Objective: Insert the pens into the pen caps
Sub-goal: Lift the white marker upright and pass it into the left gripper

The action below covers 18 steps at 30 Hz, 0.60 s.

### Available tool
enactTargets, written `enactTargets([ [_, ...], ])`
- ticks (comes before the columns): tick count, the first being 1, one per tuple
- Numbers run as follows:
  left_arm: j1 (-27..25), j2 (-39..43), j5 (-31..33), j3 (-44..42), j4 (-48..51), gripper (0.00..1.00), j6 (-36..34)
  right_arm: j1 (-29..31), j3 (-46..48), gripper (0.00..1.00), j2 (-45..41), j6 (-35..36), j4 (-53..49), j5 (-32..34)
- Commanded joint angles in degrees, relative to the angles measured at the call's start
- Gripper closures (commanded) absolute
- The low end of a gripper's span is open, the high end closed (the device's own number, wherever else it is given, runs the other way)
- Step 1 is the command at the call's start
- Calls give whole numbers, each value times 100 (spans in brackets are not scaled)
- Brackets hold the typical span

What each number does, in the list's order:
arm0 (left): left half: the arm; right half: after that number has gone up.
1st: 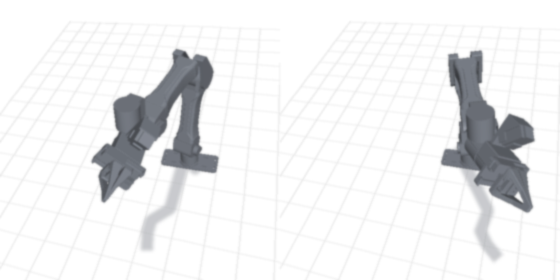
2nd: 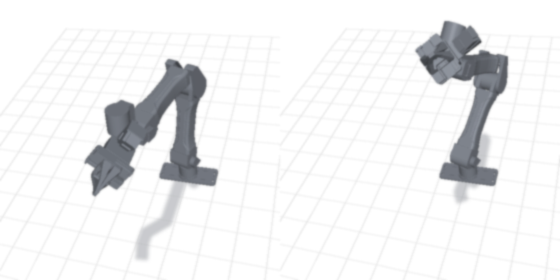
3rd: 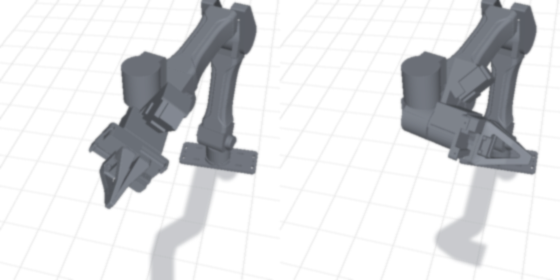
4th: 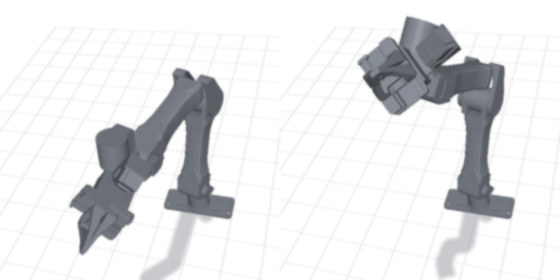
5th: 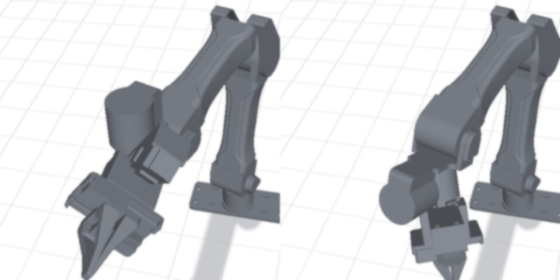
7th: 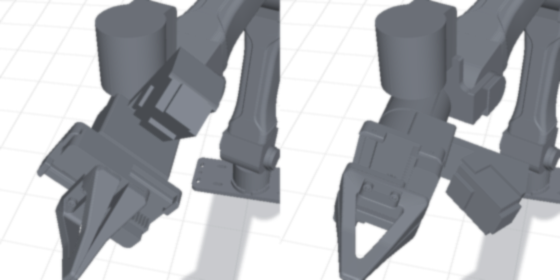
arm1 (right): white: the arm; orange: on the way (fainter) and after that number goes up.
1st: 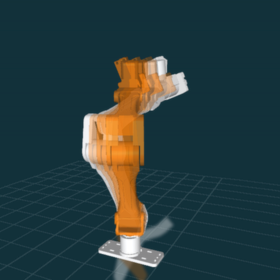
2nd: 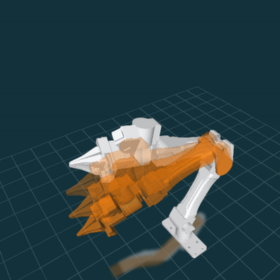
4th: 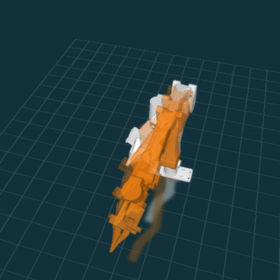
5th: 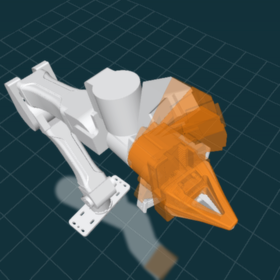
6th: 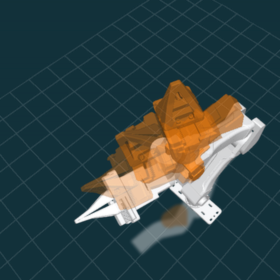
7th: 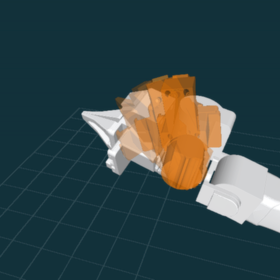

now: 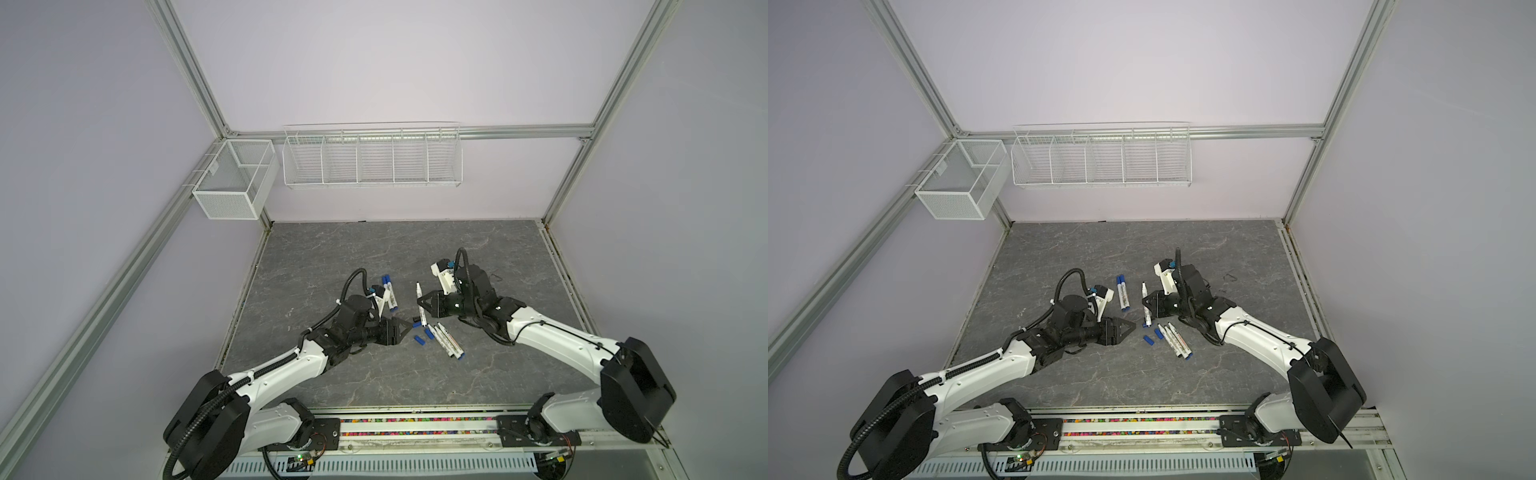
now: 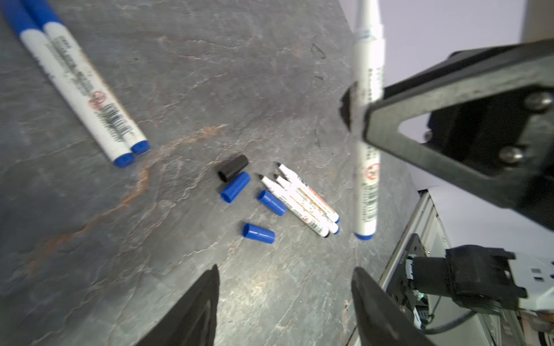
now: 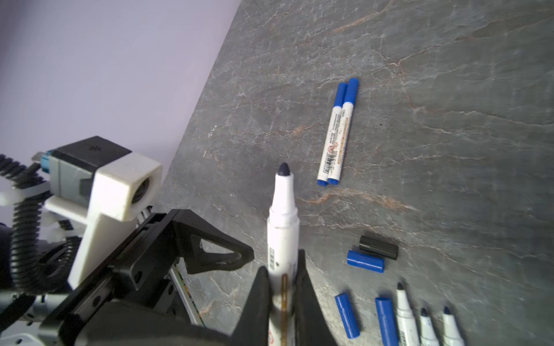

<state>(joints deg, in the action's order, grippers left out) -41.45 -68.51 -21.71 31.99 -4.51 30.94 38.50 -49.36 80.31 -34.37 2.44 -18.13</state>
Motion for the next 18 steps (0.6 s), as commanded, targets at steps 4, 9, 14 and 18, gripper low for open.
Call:
enactTargets([
  [4, -37, -212, -411, 484, -375, 30, -244, -18, 153, 92, 121, -755, 1206, -591],
  [9, -38, -557, -353, 778, -568, 35, -279, -16, 269, 92, 174, -1066, 1600, -706],
  [14, -36, -746, -190, 976, -479, 62, -347, -61, 443, 92, 93, -1273, 1897, -705],
  [18, -38, -631, -11, 882, -511, 80, -334, -139, 559, 92, -47, -1319, 1907, -732],
])
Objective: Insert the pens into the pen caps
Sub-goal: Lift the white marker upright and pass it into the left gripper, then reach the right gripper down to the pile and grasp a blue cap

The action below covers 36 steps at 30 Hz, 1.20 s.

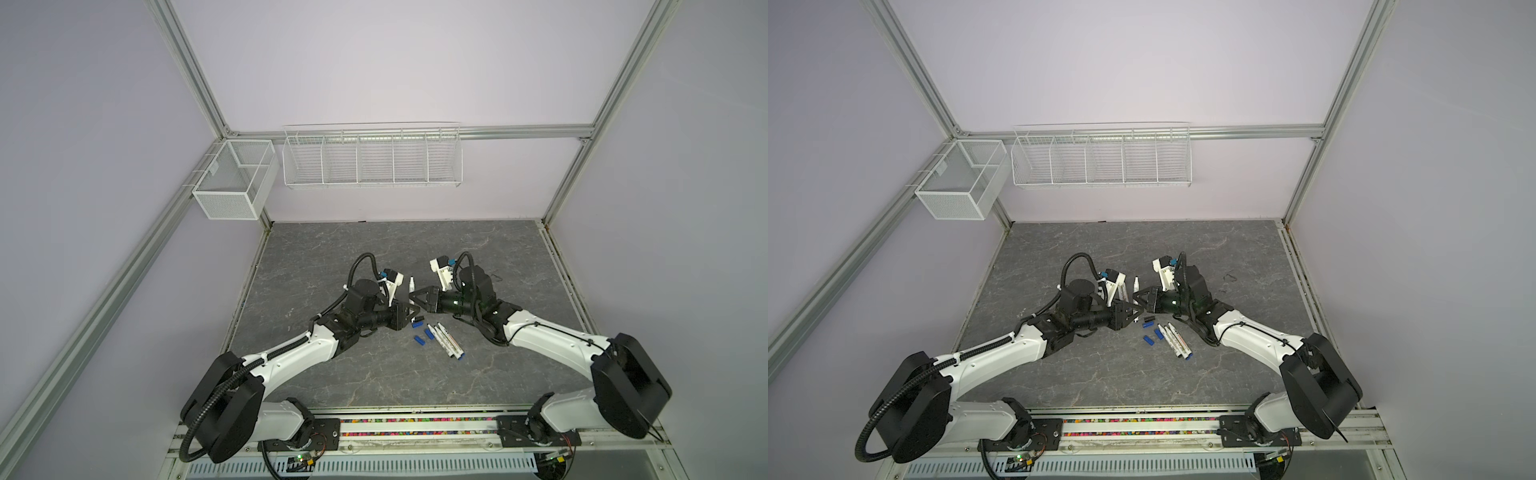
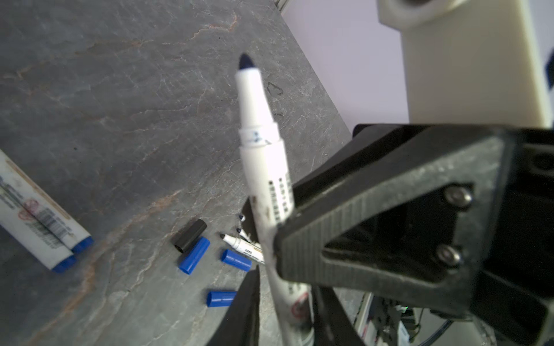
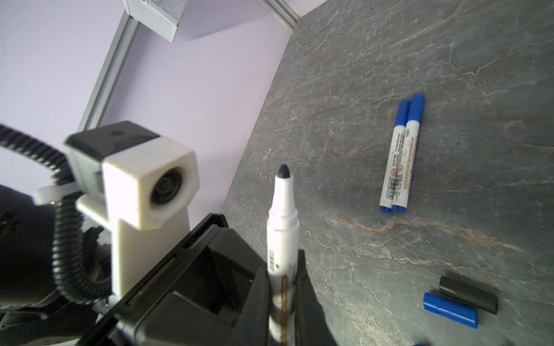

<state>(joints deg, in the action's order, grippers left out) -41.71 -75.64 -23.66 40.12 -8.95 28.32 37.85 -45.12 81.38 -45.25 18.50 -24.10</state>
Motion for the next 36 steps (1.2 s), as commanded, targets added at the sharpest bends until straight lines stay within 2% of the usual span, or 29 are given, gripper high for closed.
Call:
enactTargets([
  [1, -12, 121, 210, 49, -47, 83, -79, -108, 181, 92, -201, -250, 312, -147],
  [7, -12, 373, 430, -113, 128, 100, -125, -244, 364, 92, -405, -105, 87, -262],
  [8, -12, 406, 464, -148, 163, 100, -127, -243, 338, 91, -429, -1, -61, -254],
  [9, -12, 432, 492, -181, 187, 100, -127, -247, 300, 87, -453, 116, -228, -253],
  [11, -12, 460, 593, -246, 242, 100, -91, -243, 147, 70, -502, 478, -863, -189],
  [14, -12, 470, 784, -353, 304, 100, 28, -172, -66, 59, -637, 1167, -1866, 212],
  [18, -7, 497, 1333, -480, 507, 100, 184, 22, -300, 58, -592, 1923, -3074, 882],
  [20, -8, 526, 1714, -531, 635, 100, 300, 119, -279, 58, -506, 2026, -3333, 1048],
  [23, -12, 576, 1955, -629, 614, 100, 414, 314, -291, 59, -298, 2065, -3546, 1274],
  [31, -12, 572, 2058, -616, 649, 100, 456, 659, -711, 59, 469, 1998, -3990, 1547],
  [36, -12, 574, 2033, -637, 662, 100, 454, 691, -815, 59, 723, 2053, -4100, 1479],
])
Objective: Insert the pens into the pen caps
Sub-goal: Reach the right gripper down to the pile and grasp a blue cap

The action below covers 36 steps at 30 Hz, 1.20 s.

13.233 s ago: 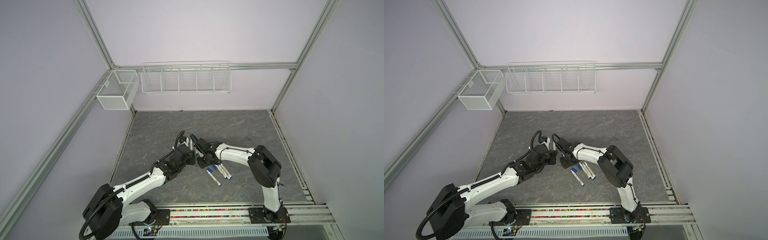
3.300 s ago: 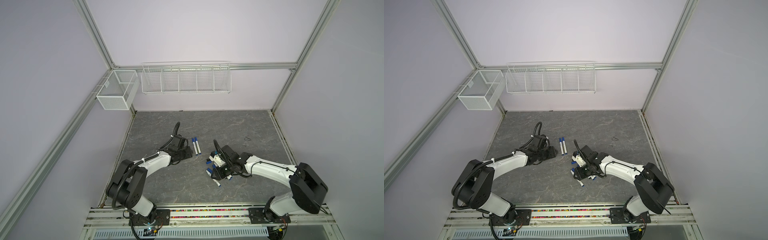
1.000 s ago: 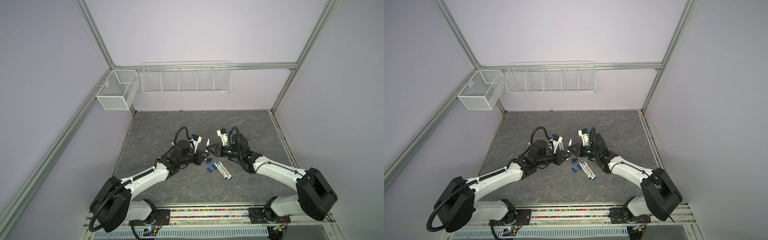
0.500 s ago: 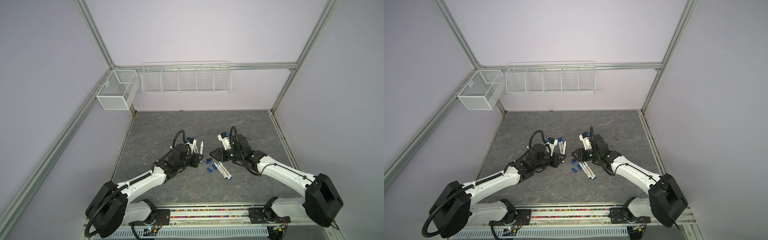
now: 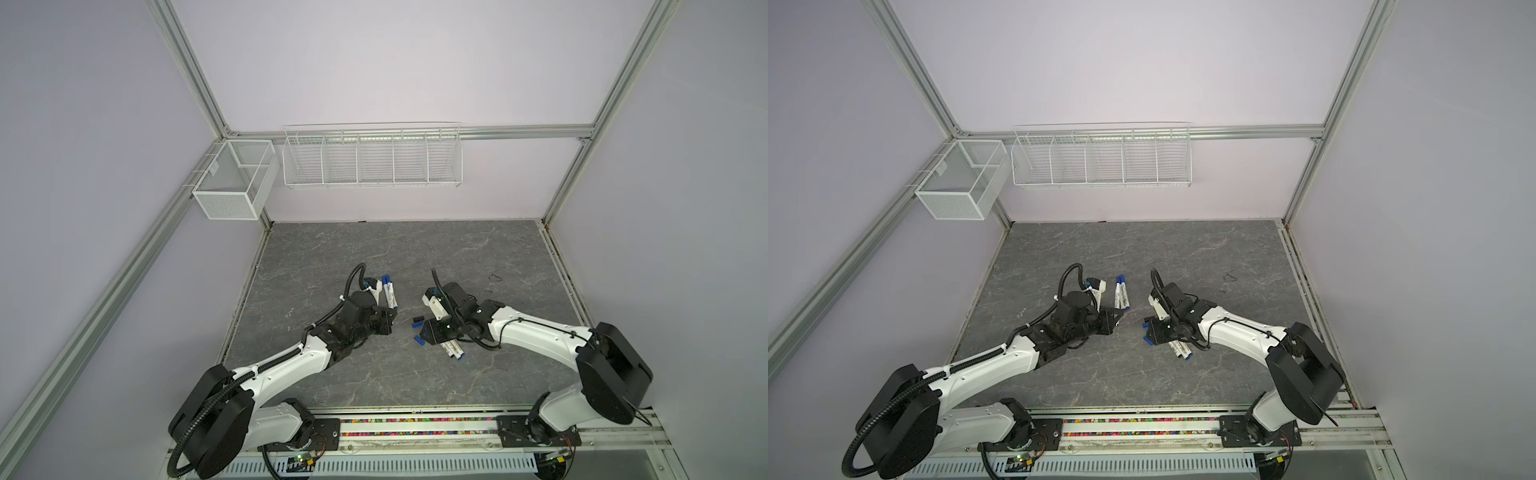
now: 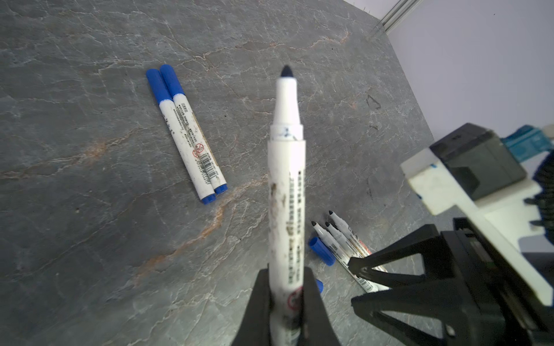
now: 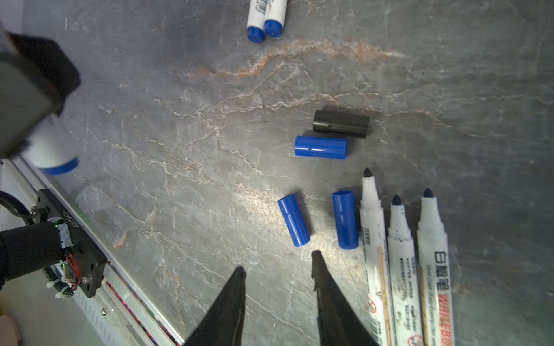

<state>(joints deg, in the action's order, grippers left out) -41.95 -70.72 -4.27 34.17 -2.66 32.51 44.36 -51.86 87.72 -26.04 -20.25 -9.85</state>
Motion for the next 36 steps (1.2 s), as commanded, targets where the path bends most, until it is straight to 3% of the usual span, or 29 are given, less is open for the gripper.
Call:
enactTargets([
  [1, 12, 84, 101, -47, 35, 100, 36, 53, -165, 59, 124, 151, -238, 28],
  [12, 12, 73, 124, -51, 46, 100, 27, 253, -500, 58, 711, 343, -648, -57],
  [26, 12, 133, 133, -104, 45, 100, 62, 407, -1206, 54, 1444, 721, -925, 569],
  [36, 12, 147, 125, -113, 55, 100, 70, 593, -1877, 55, 2123, 1147, -1052, 431],
])
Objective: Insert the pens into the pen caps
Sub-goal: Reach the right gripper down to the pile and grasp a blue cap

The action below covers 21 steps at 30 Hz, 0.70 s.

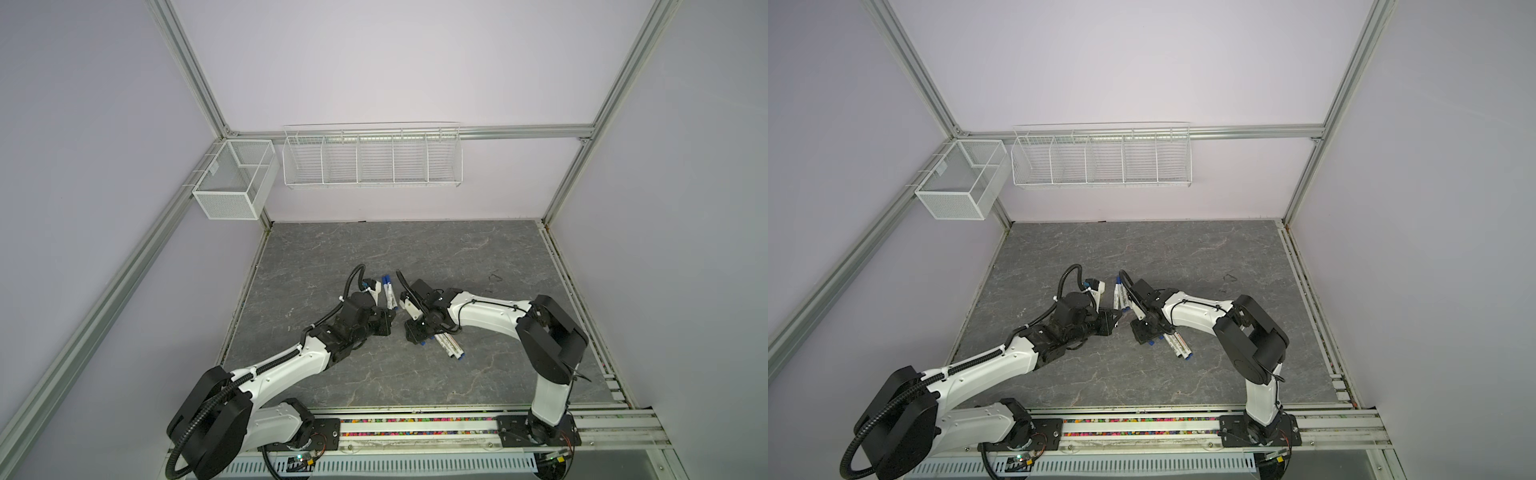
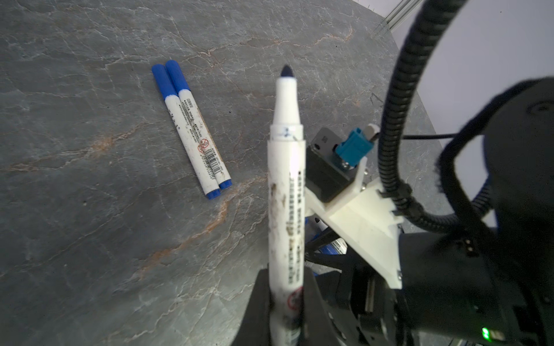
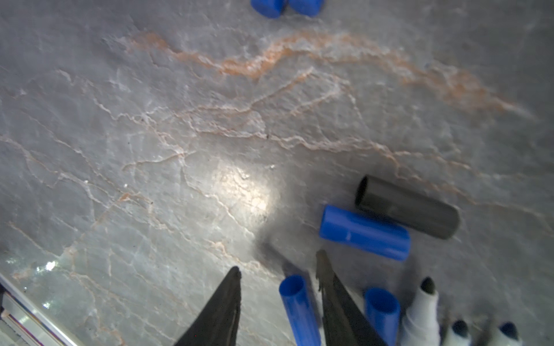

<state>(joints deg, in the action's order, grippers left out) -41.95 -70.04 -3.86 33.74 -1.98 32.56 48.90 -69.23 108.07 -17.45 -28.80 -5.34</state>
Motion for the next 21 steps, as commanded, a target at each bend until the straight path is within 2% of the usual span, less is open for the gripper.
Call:
enactTargets([
  [1, 12, 66, 83, -64, -13, 100, 61, 175, -151, 55, 109, 316, -229, -4],
  [11, 12, -51, 2, -51, -104, 100, 84, 599, 304, 58, -97, 373, -346, 52],
  [21, 16, -166, -128, -86, -219, 100, 119, 876, 1168, 55, -1293, 383, -481, 703],
])
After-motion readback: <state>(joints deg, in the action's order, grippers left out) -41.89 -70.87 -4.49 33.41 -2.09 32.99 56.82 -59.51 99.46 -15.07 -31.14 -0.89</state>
